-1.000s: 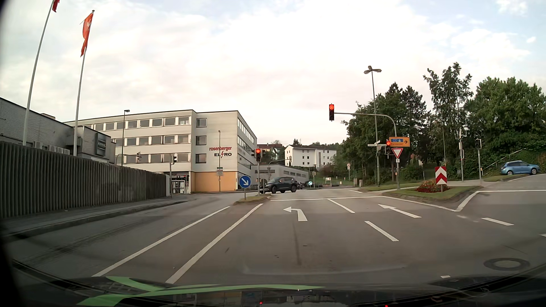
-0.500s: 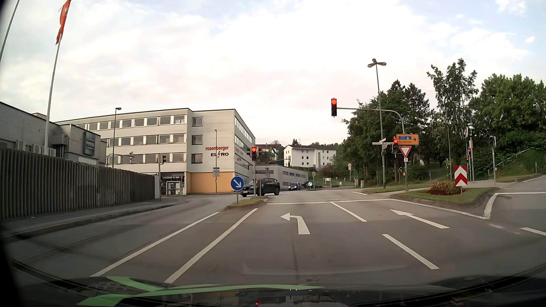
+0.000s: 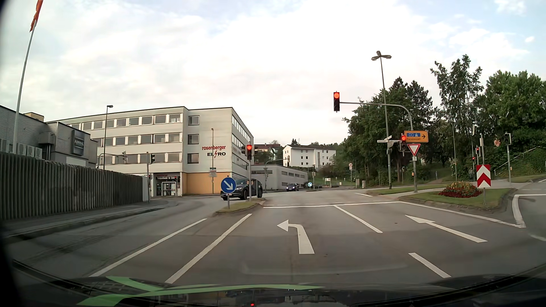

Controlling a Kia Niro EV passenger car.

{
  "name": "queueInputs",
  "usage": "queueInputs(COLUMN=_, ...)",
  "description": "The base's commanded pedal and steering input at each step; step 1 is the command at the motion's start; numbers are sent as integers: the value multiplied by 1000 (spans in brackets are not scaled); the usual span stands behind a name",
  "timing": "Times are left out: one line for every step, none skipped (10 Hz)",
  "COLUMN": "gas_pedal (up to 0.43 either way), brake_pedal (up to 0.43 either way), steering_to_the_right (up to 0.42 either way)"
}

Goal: Follow the waypoints while adhering to traffic rules and regulations

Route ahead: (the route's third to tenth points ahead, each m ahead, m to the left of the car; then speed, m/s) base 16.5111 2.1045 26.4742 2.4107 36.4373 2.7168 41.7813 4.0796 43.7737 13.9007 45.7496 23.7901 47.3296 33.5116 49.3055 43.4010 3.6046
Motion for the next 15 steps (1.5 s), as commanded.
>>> queueInputs(gas_pedal=39, brake_pedal=0, steering_to_the_right=4)
queueInputs(gas_pedal=39, brake_pedal=0, steering_to_the_right=4)
queueInputs(gas_pedal=39, brake_pedal=0, steering_to_the_right=4)
queueInputs(gas_pedal=39, brake_pedal=0, steering_to_the_right=3)
queueInputs(gas_pedal=39, brake_pedal=0, steering_to_the_right=3)
queueInputs(gas_pedal=39, brake_pedal=0, steering_to_the_right=3)
queueInputs(gas_pedal=39, brake_pedal=0, steering_to_the_right=2)
queueInputs(gas_pedal=39, brake_pedal=0, steering_to_the_right=1)
queueInputs(gas_pedal=39, brake_pedal=0, steering_to_the_right=0)
queueInputs(gas_pedal=39, brake_pedal=0, steering_to_the_right=-1)
queueInputs(gas_pedal=39, brake_pedal=0, steering_to_the_right=-1)
queueInputs(gas_pedal=39, brake_pedal=0, steering_to_the_right=-3)
queueInputs(gas_pedal=39, brake_pedal=0, steering_to_the_right=-5)
queueInputs(gas_pedal=39, brake_pedal=0, steering_to_the_right=-6)
queueInputs(gas_pedal=39, brake_pedal=0, steering_to_the_right=-6)
